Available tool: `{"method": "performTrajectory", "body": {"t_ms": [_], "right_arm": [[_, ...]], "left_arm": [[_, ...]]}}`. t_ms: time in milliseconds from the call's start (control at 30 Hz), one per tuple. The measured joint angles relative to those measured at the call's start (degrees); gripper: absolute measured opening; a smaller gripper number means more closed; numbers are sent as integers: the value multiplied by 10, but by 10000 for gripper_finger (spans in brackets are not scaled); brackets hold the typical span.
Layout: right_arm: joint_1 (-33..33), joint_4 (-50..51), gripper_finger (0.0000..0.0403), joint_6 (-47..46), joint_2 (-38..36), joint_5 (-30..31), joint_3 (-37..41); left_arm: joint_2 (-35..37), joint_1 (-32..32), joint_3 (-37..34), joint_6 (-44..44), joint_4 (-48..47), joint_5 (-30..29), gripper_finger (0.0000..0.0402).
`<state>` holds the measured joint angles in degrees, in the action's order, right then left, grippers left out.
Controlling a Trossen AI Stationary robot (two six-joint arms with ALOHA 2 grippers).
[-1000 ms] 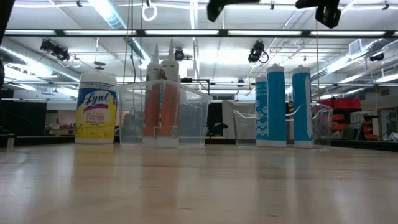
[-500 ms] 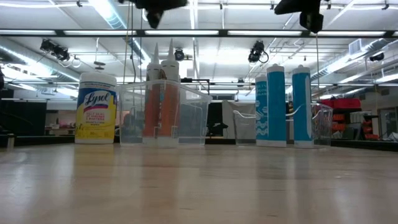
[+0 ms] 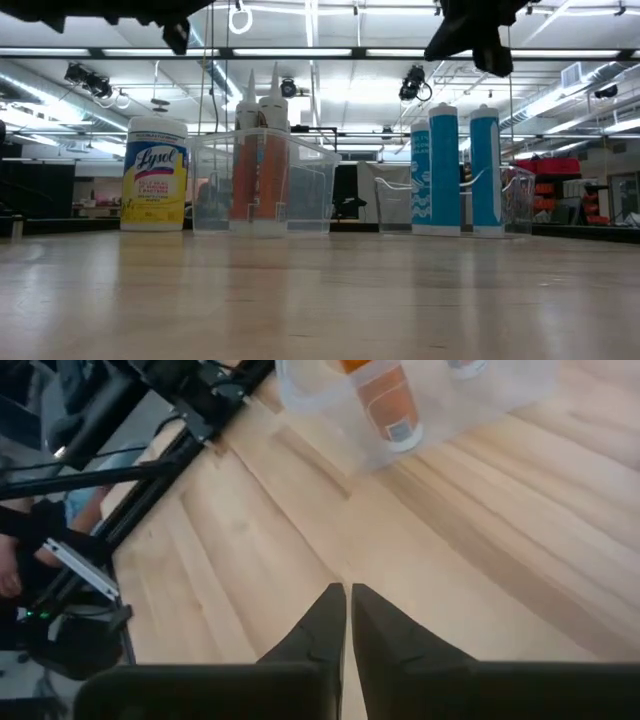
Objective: Pick & place silicon tubes, Sealant and Lysol wipes
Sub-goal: Return to Home Position
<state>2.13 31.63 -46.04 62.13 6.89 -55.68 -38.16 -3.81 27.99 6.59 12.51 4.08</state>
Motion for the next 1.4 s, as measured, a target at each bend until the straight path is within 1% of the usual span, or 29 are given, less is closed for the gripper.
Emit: {"method": "performTrajectory", "body": {"t_ms": [200,367,467,667,800,967,1200,1300,1400], "right_arm": [[0,-5,25,1,23,-3,0],[0,-6,25,2,33,-3,0],[0,-8,25,2,37,-3,0],[0,-7,25,0,40,-3,0],[0,-7,25,0,40,-3,0],[0,-7,25,0,40,-3,0],[0,-7,25,0,40,-3,0],[0,-5,25,0,39,-3,0],[0,0,25,0,39,-3,0]], "left_arm": [[89,0,-64,18,16,-11,5],[152,0,-121,30,73,-14,4],[183,0,-149,38,86,-15,5],[233,0,-200,52,117,-15,4],[258,0,-239,66,182,-15,5],[284,0,-272,82,215,-15,5],[298,0,-275,89,160,-16,5],[304,0,-275,103,97,-15,6],[313,3,-275,108,54,-14,5]]}}
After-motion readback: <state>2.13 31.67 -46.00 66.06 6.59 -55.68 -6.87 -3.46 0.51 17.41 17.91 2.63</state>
